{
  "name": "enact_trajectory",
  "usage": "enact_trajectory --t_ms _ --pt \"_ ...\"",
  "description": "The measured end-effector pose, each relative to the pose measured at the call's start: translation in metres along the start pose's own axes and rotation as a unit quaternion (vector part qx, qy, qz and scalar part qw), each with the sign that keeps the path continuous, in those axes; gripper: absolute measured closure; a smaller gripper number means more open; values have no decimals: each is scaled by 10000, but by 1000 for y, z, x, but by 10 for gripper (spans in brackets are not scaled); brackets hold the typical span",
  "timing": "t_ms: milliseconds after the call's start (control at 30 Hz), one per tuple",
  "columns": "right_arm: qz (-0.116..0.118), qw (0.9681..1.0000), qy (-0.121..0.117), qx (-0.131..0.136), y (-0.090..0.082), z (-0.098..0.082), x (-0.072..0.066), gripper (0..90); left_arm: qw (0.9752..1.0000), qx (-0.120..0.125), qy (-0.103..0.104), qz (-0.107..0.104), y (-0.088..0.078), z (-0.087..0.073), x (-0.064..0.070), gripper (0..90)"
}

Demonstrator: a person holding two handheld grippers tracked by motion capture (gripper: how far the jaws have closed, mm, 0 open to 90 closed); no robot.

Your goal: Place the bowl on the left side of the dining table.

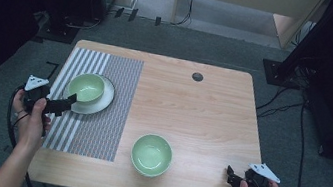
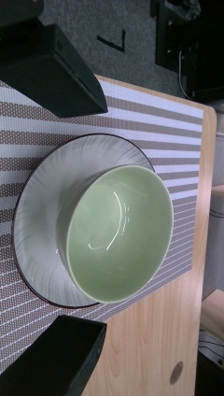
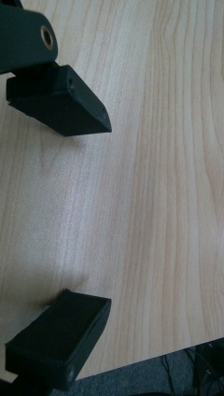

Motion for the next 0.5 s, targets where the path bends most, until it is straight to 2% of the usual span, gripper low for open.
enact_trajectory --t_ms 267,400,500 --pt "2 10000 -4 1 0 0 0 136 9999 125 0 -81 -11 -8 -2 0" --pt "0 10000 -1 0 0 0 0 136 9997 178 -51 -136 -15 -17 -4 0" --pt "-1 10000 2 -1 0 0 0 136 9998 147 4 -136 -16 -25 -5 0"
Point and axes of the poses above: each handheld gripper's, and its own axes: y roughly forward along the jaws, z roughly out of its top, x roughly to its right, the point moved 5 cm from there along y, roughly forward along the jaws, and after that the axes turned 9 degrees about z, right-handed, at the moved point
